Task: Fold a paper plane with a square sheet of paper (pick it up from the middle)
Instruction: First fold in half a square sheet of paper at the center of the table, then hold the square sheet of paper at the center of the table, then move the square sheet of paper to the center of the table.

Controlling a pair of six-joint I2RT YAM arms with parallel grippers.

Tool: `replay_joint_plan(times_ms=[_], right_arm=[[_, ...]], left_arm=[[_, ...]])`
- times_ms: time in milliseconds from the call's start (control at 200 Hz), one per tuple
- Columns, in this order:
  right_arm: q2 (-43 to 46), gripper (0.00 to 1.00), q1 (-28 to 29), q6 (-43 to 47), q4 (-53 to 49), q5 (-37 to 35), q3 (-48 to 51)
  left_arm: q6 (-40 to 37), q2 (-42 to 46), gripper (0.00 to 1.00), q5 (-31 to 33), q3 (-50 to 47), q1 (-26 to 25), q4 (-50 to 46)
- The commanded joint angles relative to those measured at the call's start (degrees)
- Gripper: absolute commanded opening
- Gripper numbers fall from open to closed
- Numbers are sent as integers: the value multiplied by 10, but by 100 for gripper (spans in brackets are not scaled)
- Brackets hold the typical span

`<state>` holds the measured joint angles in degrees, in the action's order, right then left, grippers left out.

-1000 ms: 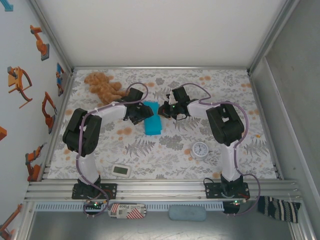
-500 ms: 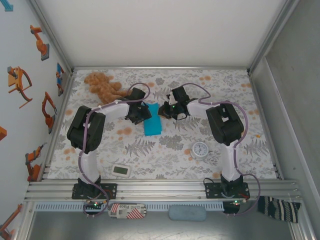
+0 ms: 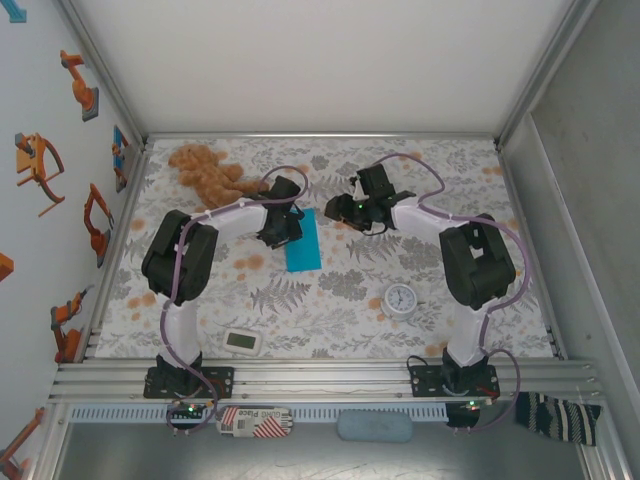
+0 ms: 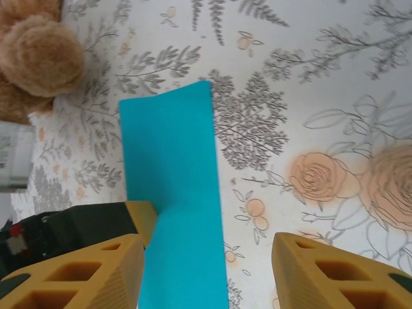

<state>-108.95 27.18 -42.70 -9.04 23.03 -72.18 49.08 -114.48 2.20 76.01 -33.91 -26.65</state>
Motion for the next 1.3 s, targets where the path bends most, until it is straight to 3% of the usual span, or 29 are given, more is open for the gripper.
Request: replay_joint_plan(times_ms=[0,626,946,1297], right_arm=[[5,55,0,9,-23,-24,11],[-31,51,1,2,12,15,22],[-50,51,1,7,24,51,14],[-96,27,16,15,43,127,-20]], left_arm=[[23,-61,39,30,-26,0,-43],[23,-108,31,5,-16,-4,-39],[26,-113,37,6,-23,-6,-42],[-21,-71,36,-34,-48,-5,12]])
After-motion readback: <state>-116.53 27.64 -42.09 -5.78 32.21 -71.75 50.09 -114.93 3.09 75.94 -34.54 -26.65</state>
